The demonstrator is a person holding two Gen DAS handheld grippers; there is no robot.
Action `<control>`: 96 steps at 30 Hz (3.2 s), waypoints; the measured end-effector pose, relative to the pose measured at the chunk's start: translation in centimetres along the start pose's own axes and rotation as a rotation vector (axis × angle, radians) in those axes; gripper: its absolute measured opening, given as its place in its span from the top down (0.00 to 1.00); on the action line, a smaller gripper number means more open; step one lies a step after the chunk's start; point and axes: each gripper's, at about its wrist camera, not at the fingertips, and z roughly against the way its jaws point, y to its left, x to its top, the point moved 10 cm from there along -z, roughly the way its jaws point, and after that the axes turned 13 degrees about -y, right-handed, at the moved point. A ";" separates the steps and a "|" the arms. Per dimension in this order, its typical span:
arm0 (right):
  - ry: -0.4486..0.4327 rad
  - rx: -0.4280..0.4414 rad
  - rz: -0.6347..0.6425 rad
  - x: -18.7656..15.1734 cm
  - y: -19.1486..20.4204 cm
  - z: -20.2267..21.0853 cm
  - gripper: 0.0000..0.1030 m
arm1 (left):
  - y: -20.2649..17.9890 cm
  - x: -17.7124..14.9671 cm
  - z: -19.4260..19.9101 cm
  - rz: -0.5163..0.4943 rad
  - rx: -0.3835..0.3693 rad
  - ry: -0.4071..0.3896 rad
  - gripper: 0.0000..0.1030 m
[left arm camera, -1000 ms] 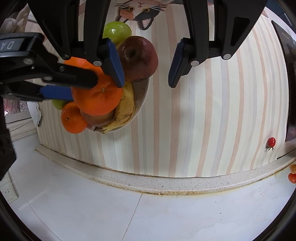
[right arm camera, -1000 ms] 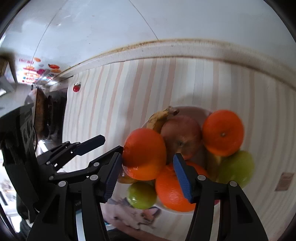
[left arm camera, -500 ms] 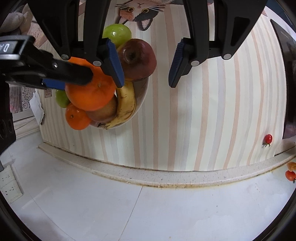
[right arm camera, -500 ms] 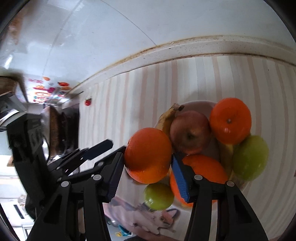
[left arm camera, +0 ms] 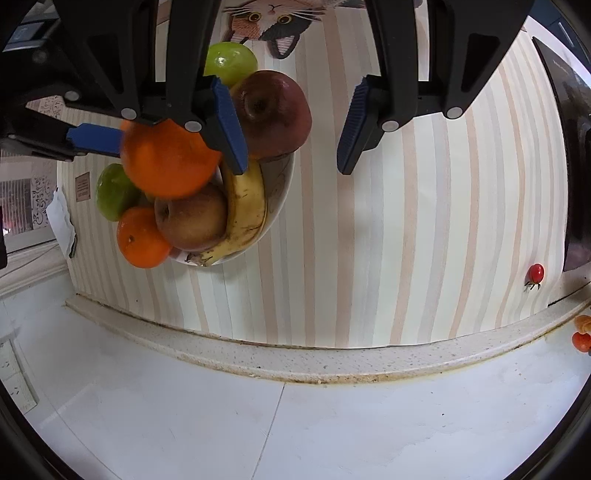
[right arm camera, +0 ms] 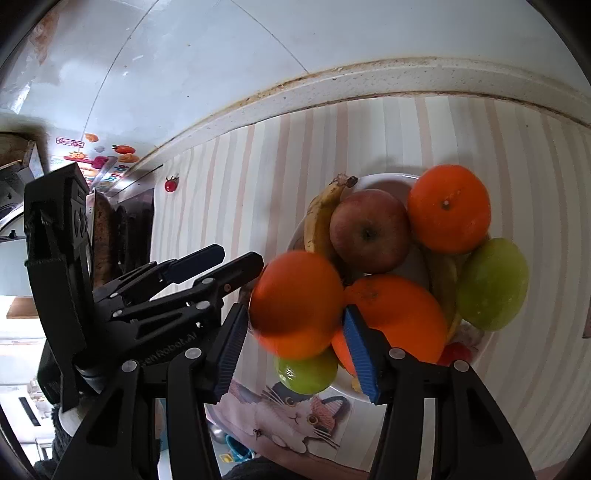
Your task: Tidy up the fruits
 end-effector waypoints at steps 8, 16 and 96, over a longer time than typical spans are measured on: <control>0.014 -0.006 -0.002 0.0 0.0 -0.2 0.41 | 0.5 0.2 -0.2 0.009 0.007 0.004 0.53; -0.067 0.025 -0.069 1.9 0.2 1.2 0.40 | 0.7 0.2 -0.5 0.036 -0.012 0.008 0.53; -0.284 -0.130 -0.035 7.9 8.0 -6.9 0.23 | 27.8 10.9 -5.5 0.136 0.310 -0.044 0.39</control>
